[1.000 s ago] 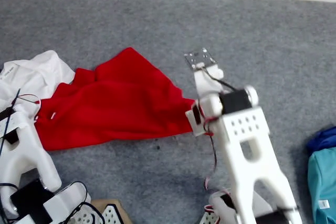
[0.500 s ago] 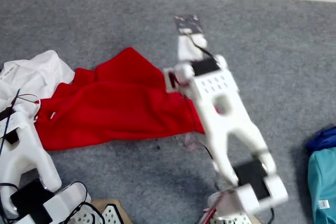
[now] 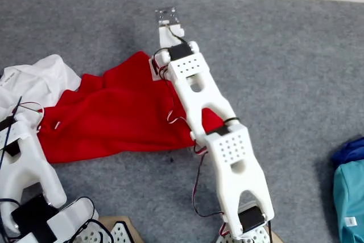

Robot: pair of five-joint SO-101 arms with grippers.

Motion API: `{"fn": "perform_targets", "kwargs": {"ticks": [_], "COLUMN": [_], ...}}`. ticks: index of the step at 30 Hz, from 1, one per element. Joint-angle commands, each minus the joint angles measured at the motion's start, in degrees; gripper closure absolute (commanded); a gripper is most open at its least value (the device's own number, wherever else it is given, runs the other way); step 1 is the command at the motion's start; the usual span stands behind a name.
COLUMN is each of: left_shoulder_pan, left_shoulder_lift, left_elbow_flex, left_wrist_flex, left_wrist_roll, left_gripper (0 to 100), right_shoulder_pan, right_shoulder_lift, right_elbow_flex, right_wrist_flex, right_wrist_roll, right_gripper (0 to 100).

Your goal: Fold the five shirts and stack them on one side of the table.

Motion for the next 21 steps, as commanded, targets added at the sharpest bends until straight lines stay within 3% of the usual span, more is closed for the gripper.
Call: {"fn": "perform_targets", "kwargs": {"ticks": [1, 17, 21], "left_shoulder_pan": [1.19, 2.07, 2.07], "left_shoulder_lift": [-1.98, -1.98, -1.98], "left_elbow_flex": [-0.13, 0.13, 0.13], "left_wrist_flex": [-0.79, -0.79, -0.79], "left_wrist_roll": [0.18, 0.18, 0.18], "left_gripper": [99, 99, 99], "right_shoulder_pan": [-1.1, -3.82, -2.77], "right_shoulder_lift": [4.44, 18.42, 18.42], "right_elbow_flex": [-12.44, -29.32, -27.65], "right_wrist_flex": [1.01, -4.26, -3.12], "right_wrist_roll": [-0.35, -0.26, -0.18], "right_gripper": [77.4, 77.9, 89.6]}}
